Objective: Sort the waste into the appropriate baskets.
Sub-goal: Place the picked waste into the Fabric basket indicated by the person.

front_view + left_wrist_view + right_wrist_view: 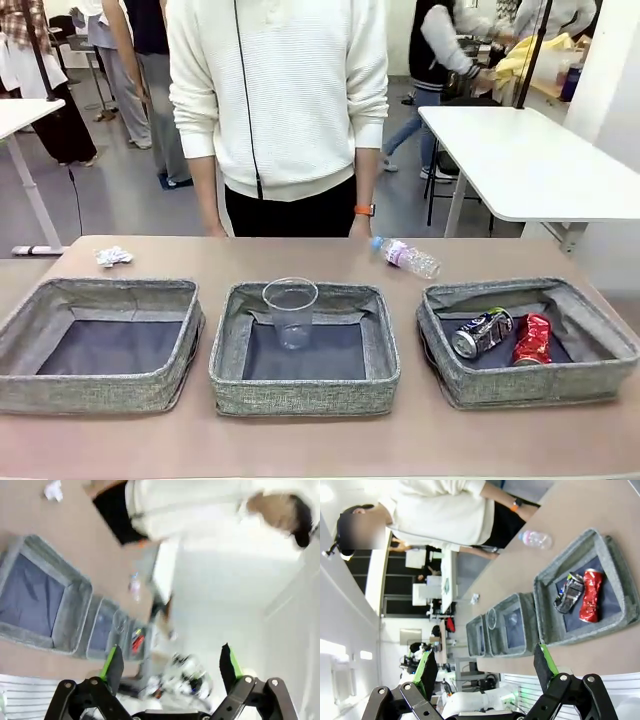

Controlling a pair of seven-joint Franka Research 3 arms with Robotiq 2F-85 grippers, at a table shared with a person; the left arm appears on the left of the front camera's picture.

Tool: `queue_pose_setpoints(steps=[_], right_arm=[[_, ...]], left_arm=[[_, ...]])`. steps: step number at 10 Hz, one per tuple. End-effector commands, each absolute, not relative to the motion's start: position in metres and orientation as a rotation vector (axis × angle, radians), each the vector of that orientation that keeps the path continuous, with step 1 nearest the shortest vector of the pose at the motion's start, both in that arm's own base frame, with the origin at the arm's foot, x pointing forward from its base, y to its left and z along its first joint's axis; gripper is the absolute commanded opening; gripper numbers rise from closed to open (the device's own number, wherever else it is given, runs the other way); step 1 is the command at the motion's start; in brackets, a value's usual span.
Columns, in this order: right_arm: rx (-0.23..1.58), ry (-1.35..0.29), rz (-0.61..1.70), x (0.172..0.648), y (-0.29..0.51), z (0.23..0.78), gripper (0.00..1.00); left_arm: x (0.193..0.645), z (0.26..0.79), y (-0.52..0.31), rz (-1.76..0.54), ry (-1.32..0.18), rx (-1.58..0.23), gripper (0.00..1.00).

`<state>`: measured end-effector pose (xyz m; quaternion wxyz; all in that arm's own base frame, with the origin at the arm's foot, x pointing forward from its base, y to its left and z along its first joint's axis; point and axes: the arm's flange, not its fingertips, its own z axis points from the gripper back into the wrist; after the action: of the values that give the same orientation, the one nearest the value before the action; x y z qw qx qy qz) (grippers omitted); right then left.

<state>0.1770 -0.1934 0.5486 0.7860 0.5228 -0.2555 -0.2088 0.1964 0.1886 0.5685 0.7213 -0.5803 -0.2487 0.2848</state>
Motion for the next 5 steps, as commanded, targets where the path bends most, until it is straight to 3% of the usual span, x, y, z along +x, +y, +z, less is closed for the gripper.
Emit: queue_pose_setpoints(steps=[1, 5], right_arm=[[1.131, -0.570, -0.432, 0.1770, -0.1957, 0.5493, 1.00], [1.131, -0.570, -0.432, 0.1770, -0.1957, 0.5493, 1.00]], left_arm=[[0.2216, 0.5774, 0.1426, 0.495, -0.467, -1.194, 1.00], [0.2216, 0.5774, 0.1426, 0.495, -0.467, -1.194, 1.00]])
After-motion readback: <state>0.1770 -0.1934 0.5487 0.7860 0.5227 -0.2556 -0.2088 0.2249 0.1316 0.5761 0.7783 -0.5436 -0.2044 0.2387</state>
